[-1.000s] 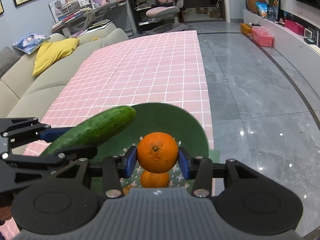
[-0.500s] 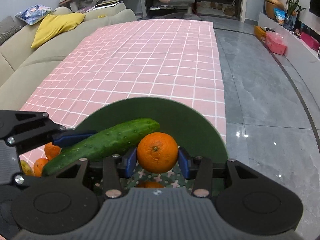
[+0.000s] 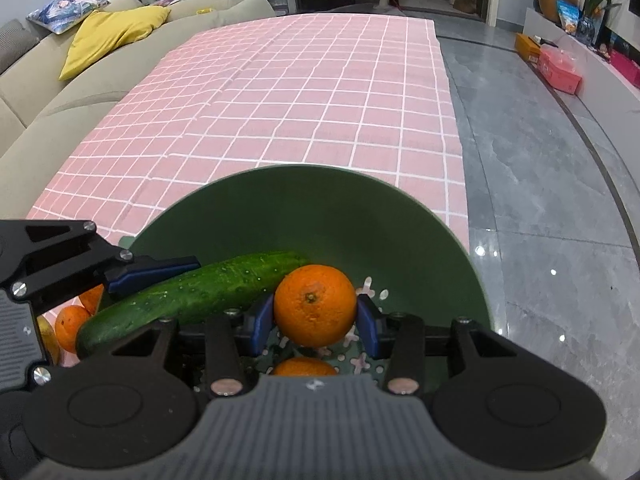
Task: Organize fruits
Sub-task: 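Carry cucumber and orange over the colander and open both grippers, then withdraw both grippers from the colander toward the table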
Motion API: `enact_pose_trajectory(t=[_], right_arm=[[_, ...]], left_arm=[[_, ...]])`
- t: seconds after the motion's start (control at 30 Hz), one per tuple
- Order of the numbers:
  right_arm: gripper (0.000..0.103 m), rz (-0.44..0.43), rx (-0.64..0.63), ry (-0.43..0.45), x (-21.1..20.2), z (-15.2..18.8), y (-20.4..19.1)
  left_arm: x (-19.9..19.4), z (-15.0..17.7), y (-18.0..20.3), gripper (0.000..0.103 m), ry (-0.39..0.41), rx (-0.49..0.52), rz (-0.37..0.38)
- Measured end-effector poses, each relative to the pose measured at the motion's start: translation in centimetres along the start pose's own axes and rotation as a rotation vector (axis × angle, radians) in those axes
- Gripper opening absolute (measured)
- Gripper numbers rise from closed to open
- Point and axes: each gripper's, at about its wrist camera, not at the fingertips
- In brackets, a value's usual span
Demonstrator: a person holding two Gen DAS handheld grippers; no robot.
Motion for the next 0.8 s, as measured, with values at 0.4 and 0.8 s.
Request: enact_pose_trajectory(t=[0.4, 0.8], right_arm=[[0.051, -0.031, 0.101, 0.046, -1.3, -0.3, 1.6], [0.051, -0.062, 0.160, 0.155, -6.6, 0.5, 3.0]], left_arm=[[-2.1, -1.5, 0.9, 0.076, 0.055, 0.017, -0.055], [-10.5, 0.7, -0.7, 0.076, 0.174, -0.213, -0.068]])
Point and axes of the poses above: each gripper's, at about its wrist camera, not at the fingertips, and x roughly the way its jaws point, y to its right, z to its underside, and after that the axes turned 13 degrees about z, right-handed
